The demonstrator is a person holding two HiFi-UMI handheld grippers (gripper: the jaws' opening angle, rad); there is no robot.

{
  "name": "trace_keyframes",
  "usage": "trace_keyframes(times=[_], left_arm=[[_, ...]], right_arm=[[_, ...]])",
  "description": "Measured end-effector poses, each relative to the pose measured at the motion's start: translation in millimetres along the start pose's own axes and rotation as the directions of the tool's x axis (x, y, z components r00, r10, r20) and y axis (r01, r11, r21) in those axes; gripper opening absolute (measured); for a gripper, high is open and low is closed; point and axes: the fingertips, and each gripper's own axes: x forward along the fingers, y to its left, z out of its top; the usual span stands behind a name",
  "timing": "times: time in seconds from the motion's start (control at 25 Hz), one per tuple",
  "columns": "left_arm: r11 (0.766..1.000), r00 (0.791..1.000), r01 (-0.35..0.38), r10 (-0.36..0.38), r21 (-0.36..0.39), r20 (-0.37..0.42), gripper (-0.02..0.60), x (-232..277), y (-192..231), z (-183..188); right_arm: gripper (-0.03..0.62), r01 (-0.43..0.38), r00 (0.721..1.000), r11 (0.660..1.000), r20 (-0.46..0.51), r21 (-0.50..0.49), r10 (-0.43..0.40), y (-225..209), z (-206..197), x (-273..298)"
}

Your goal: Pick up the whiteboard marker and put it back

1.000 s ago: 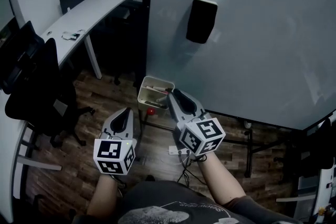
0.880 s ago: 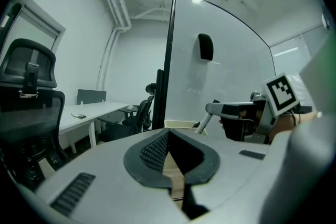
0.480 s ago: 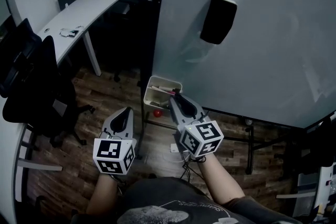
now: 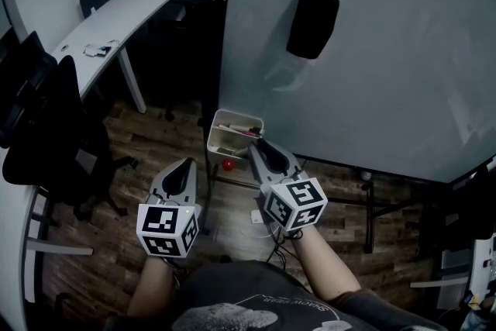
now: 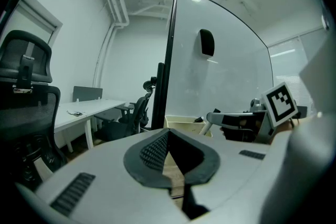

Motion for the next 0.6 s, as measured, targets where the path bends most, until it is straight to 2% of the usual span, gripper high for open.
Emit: trace_keyframes(times=[0.6], left_arm=[[1.000,1.000,-0.023,0.023,0.008,0.003,0.014,-20.8,-26.5,-1.8]], right_arm=[[0.112,-0.027,1.000,1.000,0.016,-0.003,0.027,1.8,9.0,-25.9]])
